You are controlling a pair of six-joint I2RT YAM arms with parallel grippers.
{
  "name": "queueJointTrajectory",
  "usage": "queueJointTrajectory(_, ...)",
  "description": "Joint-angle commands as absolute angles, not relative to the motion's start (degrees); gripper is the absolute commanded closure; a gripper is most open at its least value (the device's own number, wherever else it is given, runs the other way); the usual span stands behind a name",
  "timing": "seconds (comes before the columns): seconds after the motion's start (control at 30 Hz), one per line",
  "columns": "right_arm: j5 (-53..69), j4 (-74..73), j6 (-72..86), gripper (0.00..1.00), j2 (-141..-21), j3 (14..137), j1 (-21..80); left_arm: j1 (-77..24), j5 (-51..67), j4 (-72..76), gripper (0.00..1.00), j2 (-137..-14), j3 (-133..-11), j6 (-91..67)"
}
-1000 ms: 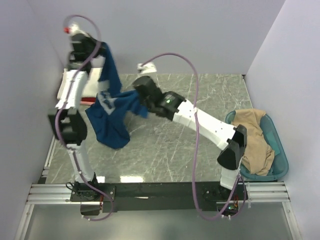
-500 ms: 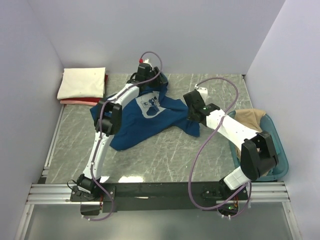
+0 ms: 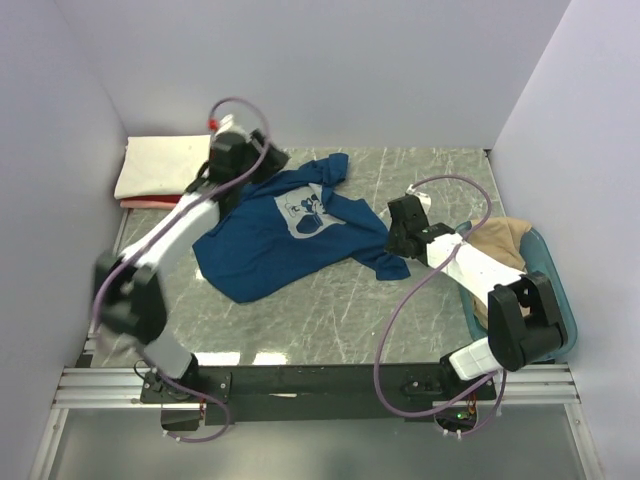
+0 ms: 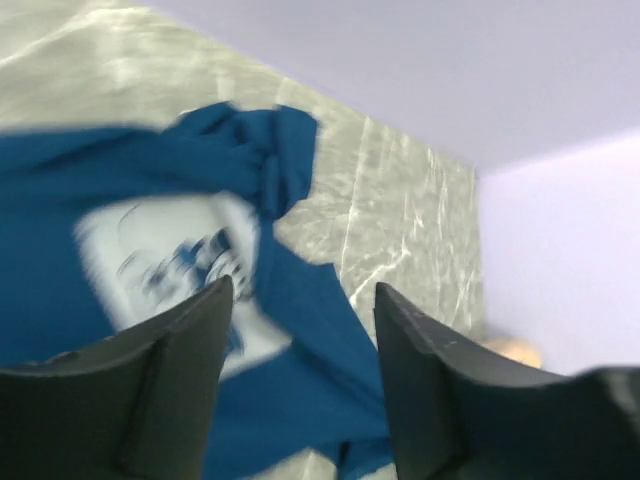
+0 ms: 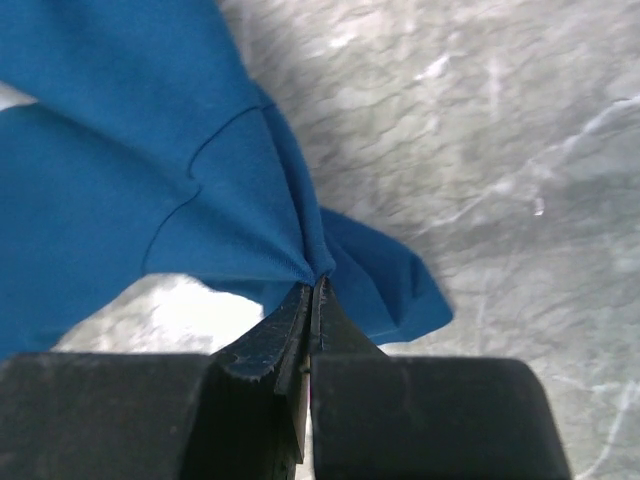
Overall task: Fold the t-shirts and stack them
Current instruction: Flatten the tshirt out
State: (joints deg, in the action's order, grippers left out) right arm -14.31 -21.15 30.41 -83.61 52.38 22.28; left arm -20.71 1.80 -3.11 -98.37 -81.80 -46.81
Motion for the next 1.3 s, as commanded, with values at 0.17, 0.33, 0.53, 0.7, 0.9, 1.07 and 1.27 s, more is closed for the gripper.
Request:
queueJointTrajectory(0.17, -7.30, -15.56, 31.64, 1.00, -79.36, 50.62, 22.32, -20.92, -24.76, -18.53, 0.45, -74.11, -50.40, -63.09)
queueJointTrajectory(0.33, -4.67, -14.50, 31.64, 1.00, -79.01, 49.92, 22.41, -20.92, -28.47, -25.48, 0.45, -66.37, -40.71, -70.92)
queueJointTrajectory(0.53, -3.25, -14.15, 31.64, 1.00, -77.61, 48.87, 22.41, -20.92, -28.04, -26.37, 0.43, -60.74, -32.09, -74.09)
queueJointTrajectory(0.7, -2.99, -14.24, 31.82, 1.00, -76.55, 48.34, 22.41, -20.92, -27.07, -25.40, 0.43, -58.01, -27.87, -76.55)
queueJointTrajectory(0.9, -3.25, -14.41, 31.99, 1.00, -75.32, 47.72, 22.33, -21.01, -26.01, -23.65, 0.43, -59.85, -26.46, -77.08)
queueJointTrajectory(1.07, -3.52, -14.76, 31.99, 1.00, -74.97, 47.72, 22.33, -21.01, -27.50, -20.13, 0.44, -63.44, -27.68, -74.54)
queueJointTrajectory(1.27, -4.74, -16.34, 31.73, 1.00, -73.48, 48.51, 22.32, -20.92, -29.88, -20.21, 0.88, -64.87, -30.76, -70.68)
